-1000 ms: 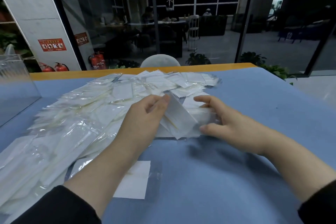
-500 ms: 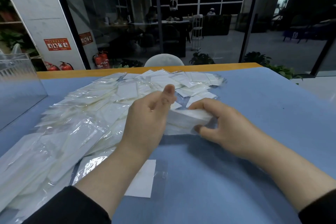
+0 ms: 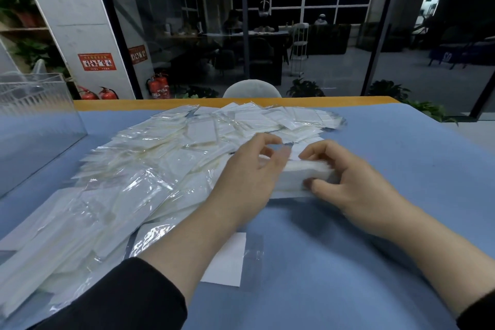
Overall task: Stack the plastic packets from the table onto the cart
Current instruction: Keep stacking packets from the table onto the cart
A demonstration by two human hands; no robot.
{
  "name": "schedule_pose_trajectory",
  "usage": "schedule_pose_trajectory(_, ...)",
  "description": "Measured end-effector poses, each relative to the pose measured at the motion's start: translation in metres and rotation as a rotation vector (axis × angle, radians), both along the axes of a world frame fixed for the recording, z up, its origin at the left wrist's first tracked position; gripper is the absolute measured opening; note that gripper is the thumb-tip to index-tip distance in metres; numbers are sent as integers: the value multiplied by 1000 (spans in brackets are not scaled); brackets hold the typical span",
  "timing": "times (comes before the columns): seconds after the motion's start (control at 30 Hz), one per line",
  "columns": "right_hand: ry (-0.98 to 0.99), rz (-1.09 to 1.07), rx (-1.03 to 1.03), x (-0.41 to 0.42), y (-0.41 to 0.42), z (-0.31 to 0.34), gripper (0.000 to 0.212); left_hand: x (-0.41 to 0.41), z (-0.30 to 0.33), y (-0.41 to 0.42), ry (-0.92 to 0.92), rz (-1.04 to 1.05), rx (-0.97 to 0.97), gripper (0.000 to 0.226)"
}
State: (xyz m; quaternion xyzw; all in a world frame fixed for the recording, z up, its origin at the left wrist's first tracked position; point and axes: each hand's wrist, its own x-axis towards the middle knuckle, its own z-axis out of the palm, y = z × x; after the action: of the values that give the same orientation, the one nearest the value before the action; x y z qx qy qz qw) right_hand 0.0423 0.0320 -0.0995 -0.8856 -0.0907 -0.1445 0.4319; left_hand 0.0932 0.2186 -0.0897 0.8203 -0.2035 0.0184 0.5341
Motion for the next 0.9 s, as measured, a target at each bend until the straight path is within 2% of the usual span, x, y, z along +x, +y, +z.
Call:
schedule_pose_trajectory(0.1,35,3,19,-1,-2,-2,39,-4,0,3,-25,-115,197,29)
schedule_pose_trajectory(0.23,79,-26,0,1,-3,-6,33,-6,3,10,-86,-209,344,36)
schedule_pose_trajectory(0.33,14,-119,33,0,-3,-4,32,0,6,17,-168,-179,450,25)
schedule_pose_trajectory(0.43,-34,-154,96,-3,3,3,37,-2,9,22,-216,-126,452,8)
schedule_pose_trajectory(0.57,-82,-124,244,-4,26,18,50,-12,39,48,-245,-2,335,7)
schedule_pose_trajectory(0.63,-105,-172,175,-5,41,24,56,-16,56,81,-305,112,269,5)
schedule_pose_trajectory(0.73,-111,-97,-44,-9,75,28,34,-23,66,148,-360,330,177,7)
schedule_pose_trajectory(0.8,-52,-31,-222,-7,106,32,28,-26,63,193,-361,472,132,6)
schedule_pose_trajectory(0.9,75,80,-385,5,149,36,47,-27,44,242,-327,650,62,7)
